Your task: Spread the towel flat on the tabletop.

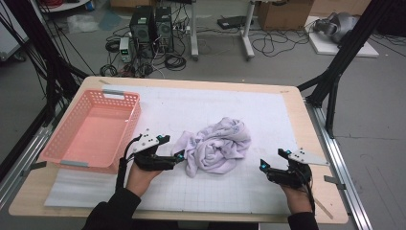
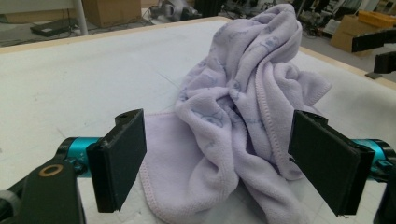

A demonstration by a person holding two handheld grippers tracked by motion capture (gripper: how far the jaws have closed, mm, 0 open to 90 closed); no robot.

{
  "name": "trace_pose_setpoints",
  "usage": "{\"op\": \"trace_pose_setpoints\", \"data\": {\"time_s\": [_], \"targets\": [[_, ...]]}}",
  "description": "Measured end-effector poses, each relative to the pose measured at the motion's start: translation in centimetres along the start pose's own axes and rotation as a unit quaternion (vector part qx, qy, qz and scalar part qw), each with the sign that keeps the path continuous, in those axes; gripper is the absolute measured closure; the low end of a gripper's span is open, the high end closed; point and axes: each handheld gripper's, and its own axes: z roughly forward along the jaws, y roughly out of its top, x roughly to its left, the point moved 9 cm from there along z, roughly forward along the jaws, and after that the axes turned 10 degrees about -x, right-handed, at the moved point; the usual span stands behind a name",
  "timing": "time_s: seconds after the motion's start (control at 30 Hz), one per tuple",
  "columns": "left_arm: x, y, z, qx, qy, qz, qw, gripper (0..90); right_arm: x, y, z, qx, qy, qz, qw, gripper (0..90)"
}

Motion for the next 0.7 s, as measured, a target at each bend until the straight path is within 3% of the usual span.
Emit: {"op": "trace_pose_setpoints", "data": {"time_s": [0.07,0.17,0.3,0.5,0.6,0.63,0.67,0.7], "targets": [[-0.3,0.2,0.4,0.001,0.005,0.000,1.0000,19.8,0.0,0.0,-0.1,0.002,0.000,0.003,1.0000,15.8],[-0.9,0.2,1.2,0.015,-0.007,0.013,0.9998,24.1,-0.2,0.1,-0.2,-0.003,-0.001,0.004,1.0000,15.8],[-1.7,0.0,2.6,0.026,-0.021,0.004,0.9994,27.2,-0.2,0.2,-0.3,-0.009,0.002,0.019,0.9998,15.8],[-2.5,-0.3,4.4,0.039,-0.032,0.005,0.9987,30.0,-0.1,0.2,-0.3,-0.010,0.001,0.017,0.9998,15.8],[-2.9,-0.8,5.6,0.057,-0.031,0.018,0.9977,30.5,0.0,0.2,-0.1,-0.008,0.002,0.017,0.9998,15.8],[-3.2,-1.5,6.5,0.078,-0.036,0.019,0.9962,31.5,0.1,0.1,0.0,-0.007,0.004,0.019,0.9998,15.8],[-3.4,-1.8,6.8,0.087,-0.039,0.021,0.9952,34.7,0.1,0.1,0.0,-0.007,0.005,0.018,0.9998,15.8],[-3.5,-2.1,7.1,0.092,-0.045,0.019,0.9946,43.3,0.2,0.1,0.1,-0.005,0.007,0.016,0.9998,15.8]]}}
